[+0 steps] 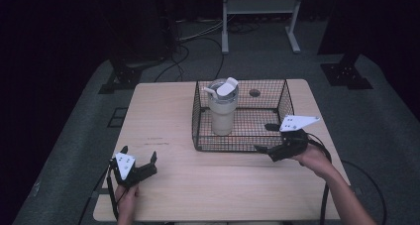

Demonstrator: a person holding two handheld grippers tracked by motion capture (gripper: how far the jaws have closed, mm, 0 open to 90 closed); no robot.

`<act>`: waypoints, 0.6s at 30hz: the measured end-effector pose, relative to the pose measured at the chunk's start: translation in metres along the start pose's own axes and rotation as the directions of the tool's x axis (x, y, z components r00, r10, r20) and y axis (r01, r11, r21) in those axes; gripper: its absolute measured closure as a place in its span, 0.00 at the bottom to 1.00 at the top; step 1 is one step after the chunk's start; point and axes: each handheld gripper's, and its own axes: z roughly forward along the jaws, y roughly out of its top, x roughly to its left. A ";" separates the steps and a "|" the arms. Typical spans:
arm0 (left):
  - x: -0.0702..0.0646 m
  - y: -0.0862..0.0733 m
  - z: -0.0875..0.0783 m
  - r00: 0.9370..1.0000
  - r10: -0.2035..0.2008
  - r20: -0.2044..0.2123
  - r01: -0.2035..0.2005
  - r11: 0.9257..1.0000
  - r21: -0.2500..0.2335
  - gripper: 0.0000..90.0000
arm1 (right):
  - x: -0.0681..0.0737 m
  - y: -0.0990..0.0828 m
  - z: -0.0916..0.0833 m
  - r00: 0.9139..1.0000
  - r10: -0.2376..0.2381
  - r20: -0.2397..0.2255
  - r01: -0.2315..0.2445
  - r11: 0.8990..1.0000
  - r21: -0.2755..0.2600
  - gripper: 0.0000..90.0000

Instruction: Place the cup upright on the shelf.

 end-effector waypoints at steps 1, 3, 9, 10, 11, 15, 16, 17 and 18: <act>0.000 0.000 0.000 1.000 0.000 0.000 0.000 1.000 0.000 0.00 | 0.000 0.000 0.000 1.000 0.000 0.000 0.000 1.000 0.000 0.14; 0.000 0.000 0.000 1.000 0.000 0.000 0.000 1.000 0.002 0.00 | 0.003 -0.002 -0.002 1.000 0.003 0.004 -0.003 1.000 -0.003 0.14; 0.000 0.000 0.000 1.000 0.002 0.000 -0.002 1.000 0.003 0.00 | 0.007 -0.014 -0.004 1.000 0.015 -0.003 -0.015 1.000 0.002 0.14; 0.000 0.000 0.000 1.000 0.001 0.000 -0.001 1.000 0.003 0.00 | 0.008 -0.016 -0.005 1.000 0.018 -0.007 -0.018 1.000 -0.001 0.14; 0.000 0.000 0.000 1.000 0.001 0.000 -0.001 1.000 0.003 0.00 | 0.008 -0.018 -0.005 1.000 0.021 -0.009 -0.021 1.000 -0.003 0.14; 0.000 0.000 0.000 1.000 0.000 0.000 0.000 1.000 0.003 0.00 | 0.011 -0.022 -0.006 1.000 0.026 -0.011 -0.026 1.000 0.001 0.14; 0.000 0.000 0.000 1.000 0.002 0.000 -0.002 1.000 0.003 0.00 | 0.013 -0.025 -0.007 1.000 0.020 -0.012 -0.020 1.000 -0.002 0.14; 0.000 0.000 0.000 1.000 0.003 0.000 -0.003 1.000 0.003 0.00 | 0.014 -0.027 -0.008 1.000 0.020 -0.013 -0.021 1.000 -0.005 0.14; 0.000 0.000 0.000 1.000 0.004 0.000 -0.004 1.000 0.004 0.00 | 0.015 -0.028 -0.009 1.000 0.021 -0.015 -0.021 1.000 -0.008 0.14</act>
